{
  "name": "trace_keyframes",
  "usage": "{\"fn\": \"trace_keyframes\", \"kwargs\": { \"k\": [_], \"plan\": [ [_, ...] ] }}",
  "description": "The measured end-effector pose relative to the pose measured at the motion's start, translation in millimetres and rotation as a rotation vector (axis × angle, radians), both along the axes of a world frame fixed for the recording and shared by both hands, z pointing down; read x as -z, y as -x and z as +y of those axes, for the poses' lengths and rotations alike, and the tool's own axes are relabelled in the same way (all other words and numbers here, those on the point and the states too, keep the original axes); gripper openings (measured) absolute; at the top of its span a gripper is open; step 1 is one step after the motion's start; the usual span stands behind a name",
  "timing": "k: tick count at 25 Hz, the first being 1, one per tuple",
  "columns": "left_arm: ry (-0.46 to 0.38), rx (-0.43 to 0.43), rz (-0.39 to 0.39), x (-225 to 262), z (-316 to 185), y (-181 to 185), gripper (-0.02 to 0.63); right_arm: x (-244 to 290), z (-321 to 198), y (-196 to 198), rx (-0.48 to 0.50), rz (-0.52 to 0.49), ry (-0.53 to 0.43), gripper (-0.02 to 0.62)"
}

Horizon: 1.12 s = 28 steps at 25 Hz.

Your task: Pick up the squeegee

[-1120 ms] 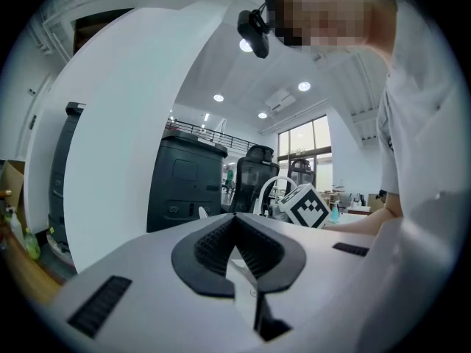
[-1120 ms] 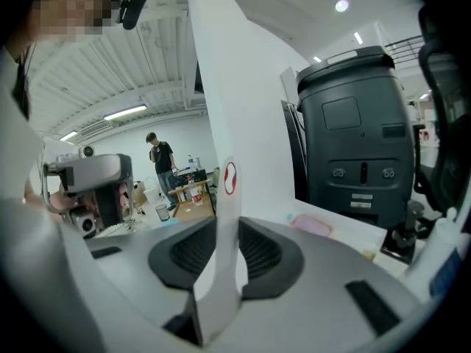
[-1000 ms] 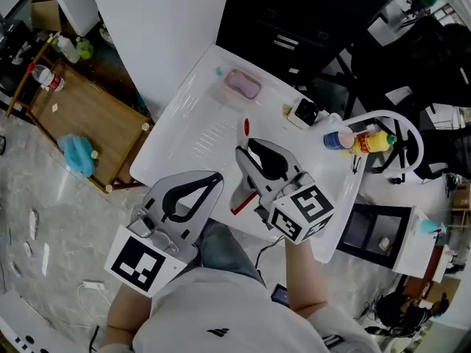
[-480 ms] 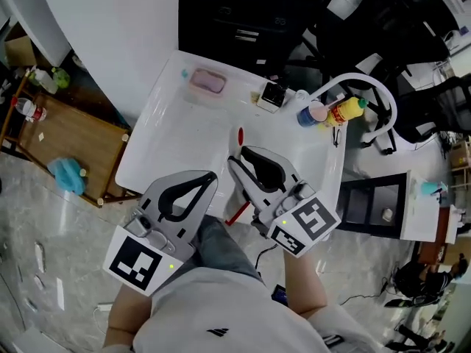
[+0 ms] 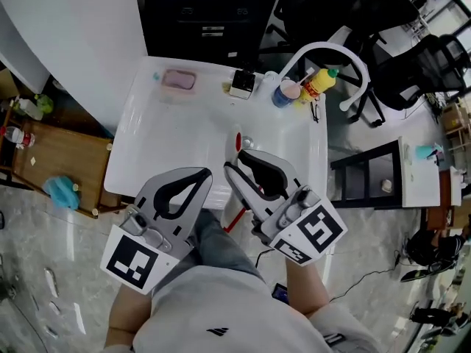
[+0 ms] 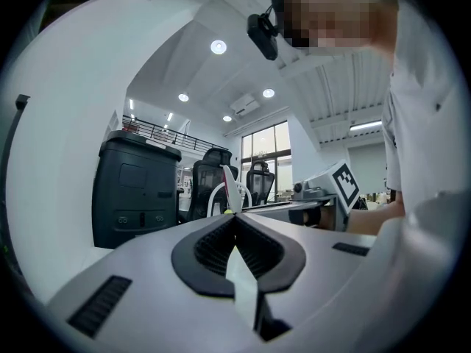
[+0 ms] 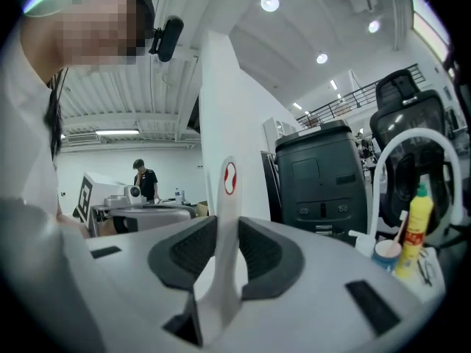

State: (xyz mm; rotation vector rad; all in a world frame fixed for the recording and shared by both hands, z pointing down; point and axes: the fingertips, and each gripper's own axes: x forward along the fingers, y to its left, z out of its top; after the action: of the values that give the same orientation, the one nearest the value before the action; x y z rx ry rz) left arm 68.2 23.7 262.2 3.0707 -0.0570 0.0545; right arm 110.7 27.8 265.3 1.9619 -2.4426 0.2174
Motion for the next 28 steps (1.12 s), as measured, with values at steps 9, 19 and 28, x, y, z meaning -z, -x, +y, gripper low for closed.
{"fn": "trace_keyframes", "kwargs": {
  "k": [9,19,28],
  "plan": [
    [-0.018,-0.043,0.004,3,26,-1,0.012,14,37,3,-0.039,-0.011,-0.058,0.106],
    [-0.037,-0.03,0.009,7,36,9,0.012,22,49,16,-0.019,0.017,-0.094,0.106],
    [-0.046,-0.018,0.022,14,34,15,0.012,30,47,23,-0.008,0.033,-0.106,0.106]
  ]
}}
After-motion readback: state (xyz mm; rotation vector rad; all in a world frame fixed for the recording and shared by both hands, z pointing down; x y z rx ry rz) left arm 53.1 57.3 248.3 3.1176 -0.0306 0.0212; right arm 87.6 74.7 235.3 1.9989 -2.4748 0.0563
